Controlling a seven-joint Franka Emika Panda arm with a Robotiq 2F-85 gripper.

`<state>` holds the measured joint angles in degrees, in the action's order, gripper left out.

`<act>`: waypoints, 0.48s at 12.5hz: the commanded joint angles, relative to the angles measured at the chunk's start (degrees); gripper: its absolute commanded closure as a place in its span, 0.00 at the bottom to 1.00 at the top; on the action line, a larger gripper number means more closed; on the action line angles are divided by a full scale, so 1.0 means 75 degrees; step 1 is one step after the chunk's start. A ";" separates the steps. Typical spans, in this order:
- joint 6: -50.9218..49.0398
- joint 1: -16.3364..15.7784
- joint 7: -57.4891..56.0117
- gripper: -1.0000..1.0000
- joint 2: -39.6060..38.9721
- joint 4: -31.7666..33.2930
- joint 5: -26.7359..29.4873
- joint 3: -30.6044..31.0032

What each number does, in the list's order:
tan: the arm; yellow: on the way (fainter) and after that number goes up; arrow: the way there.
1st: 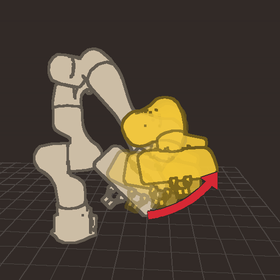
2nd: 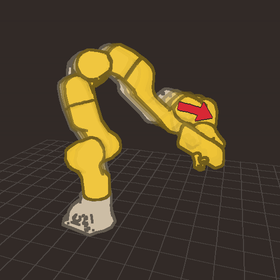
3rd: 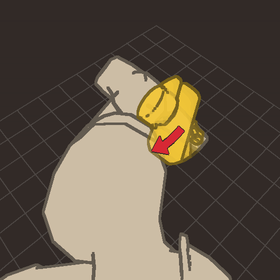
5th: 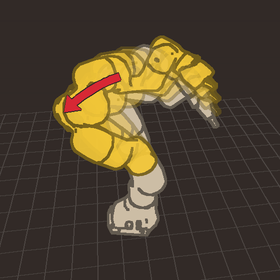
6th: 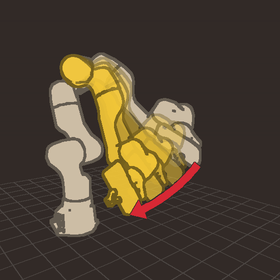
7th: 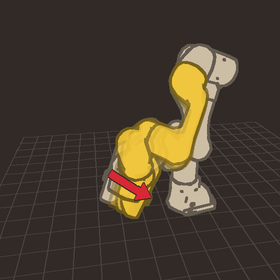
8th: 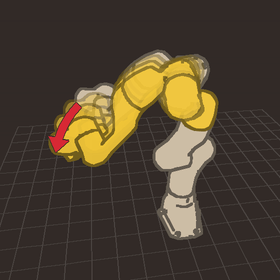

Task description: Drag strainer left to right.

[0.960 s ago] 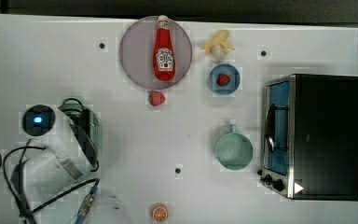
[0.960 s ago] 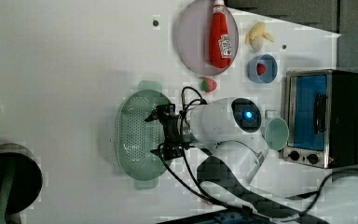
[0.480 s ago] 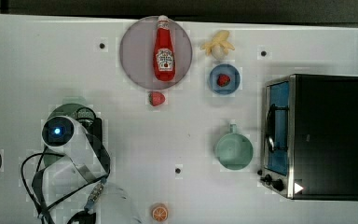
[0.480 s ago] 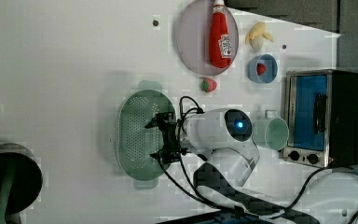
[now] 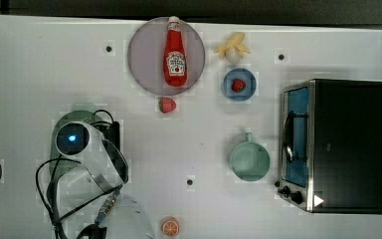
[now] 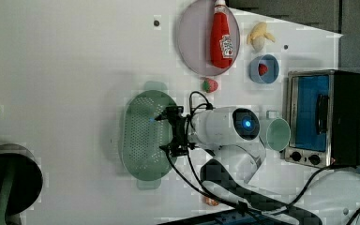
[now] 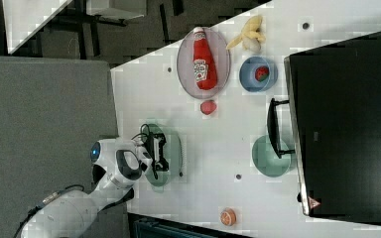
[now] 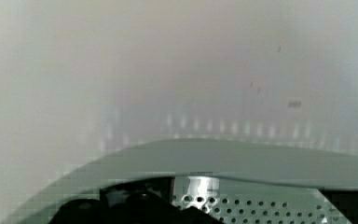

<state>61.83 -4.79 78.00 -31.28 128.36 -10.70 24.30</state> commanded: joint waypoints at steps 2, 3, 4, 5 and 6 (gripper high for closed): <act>0.0061 0.0236 0.0236 0.00 0.0561 0.0358 -0.0113 -0.0342; 0.0060 0.0276 0.0122 0.00 0.0674 0.0427 -0.0115 -0.0441; 0.0049 0.0325 -0.0020 0.00 0.0762 0.0519 -0.0114 -0.0537; 0.0065 0.0374 -0.0203 0.00 0.0842 0.0578 -0.0114 -0.0627; 0.0036 0.0432 -0.0350 0.00 0.0900 0.0643 -0.0114 -0.0717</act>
<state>62.67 -3.37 76.99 -26.02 132.83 -11.65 20.41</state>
